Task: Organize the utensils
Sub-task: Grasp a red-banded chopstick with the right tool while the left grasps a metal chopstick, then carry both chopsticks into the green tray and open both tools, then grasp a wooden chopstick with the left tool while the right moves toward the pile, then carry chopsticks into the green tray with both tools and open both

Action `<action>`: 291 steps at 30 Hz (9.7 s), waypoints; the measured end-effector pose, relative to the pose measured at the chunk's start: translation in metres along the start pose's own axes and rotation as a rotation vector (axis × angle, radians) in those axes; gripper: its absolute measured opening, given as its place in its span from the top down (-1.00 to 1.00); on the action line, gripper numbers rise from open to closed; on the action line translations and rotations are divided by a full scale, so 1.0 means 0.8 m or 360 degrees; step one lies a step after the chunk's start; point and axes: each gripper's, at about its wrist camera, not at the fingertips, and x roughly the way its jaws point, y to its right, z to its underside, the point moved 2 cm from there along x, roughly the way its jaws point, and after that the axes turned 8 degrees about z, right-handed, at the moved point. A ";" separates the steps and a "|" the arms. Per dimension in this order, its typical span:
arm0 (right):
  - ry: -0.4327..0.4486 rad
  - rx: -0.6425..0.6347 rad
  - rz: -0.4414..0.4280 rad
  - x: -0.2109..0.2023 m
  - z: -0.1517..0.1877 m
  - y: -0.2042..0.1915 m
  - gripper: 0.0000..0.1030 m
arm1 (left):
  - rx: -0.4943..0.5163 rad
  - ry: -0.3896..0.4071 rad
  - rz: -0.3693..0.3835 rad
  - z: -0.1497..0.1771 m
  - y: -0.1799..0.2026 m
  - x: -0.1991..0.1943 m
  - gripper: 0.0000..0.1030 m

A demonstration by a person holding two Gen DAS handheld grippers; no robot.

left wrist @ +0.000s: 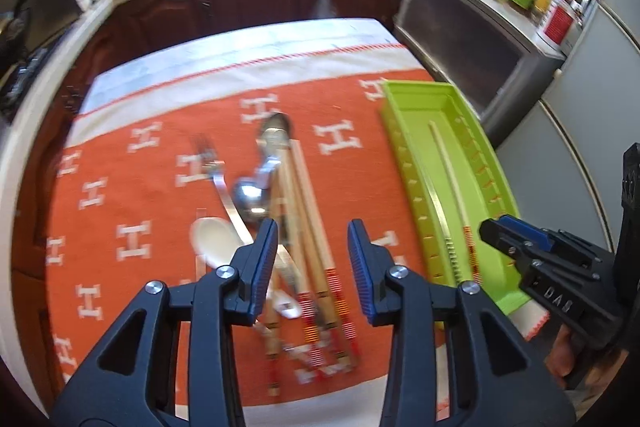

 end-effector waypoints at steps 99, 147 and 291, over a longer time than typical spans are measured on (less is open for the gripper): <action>0.0006 0.0167 -0.0188 -0.010 -0.032 0.036 0.89 | 0.0050 -0.0090 0.0428 -0.045 0.098 0.031 0.94; 0.0005 0.0063 0.0007 0.019 -0.019 0.008 0.43 | 0.0076 -0.0079 0.0098 -0.005 0.017 0.028 0.39; 0.0002 0.0063 0.0102 0.056 -0.067 0.020 0.78 | -0.0051 -0.0273 0.0304 -0.042 0.086 0.117 0.93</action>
